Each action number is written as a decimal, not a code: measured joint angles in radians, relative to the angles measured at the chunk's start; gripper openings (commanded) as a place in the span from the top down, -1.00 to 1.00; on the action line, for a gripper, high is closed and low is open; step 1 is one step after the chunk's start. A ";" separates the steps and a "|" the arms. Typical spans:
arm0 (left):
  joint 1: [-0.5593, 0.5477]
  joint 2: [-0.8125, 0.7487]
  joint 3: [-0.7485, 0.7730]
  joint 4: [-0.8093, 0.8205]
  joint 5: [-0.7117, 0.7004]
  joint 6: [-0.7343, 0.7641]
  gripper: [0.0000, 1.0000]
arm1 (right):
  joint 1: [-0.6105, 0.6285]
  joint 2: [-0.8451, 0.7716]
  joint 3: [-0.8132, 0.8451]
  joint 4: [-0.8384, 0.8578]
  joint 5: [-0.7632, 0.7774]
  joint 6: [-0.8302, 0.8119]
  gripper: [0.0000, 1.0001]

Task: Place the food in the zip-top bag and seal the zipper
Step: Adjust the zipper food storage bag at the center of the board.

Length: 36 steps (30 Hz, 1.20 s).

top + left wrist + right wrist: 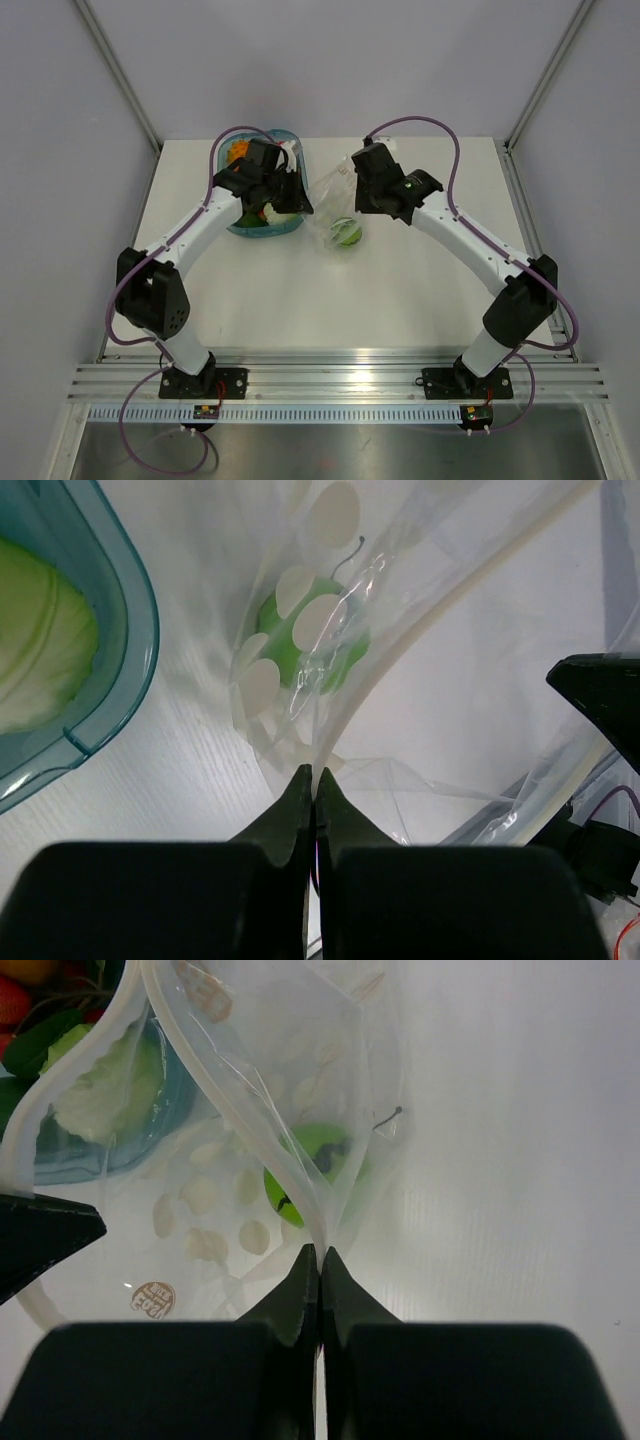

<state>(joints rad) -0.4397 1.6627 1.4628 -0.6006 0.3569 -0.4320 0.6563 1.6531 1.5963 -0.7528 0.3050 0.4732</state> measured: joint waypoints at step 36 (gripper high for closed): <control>0.117 0.209 0.120 -0.198 -0.348 -0.043 -0.96 | -0.014 0.016 -0.020 0.050 -0.035 -0.017 1.00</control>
<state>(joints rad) -0.3225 1.8721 1.5829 -0.7990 0.0090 -0.4751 0.6422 1.6688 1.5761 -0.7025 0.2703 0.4564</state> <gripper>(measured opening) 0.983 0.012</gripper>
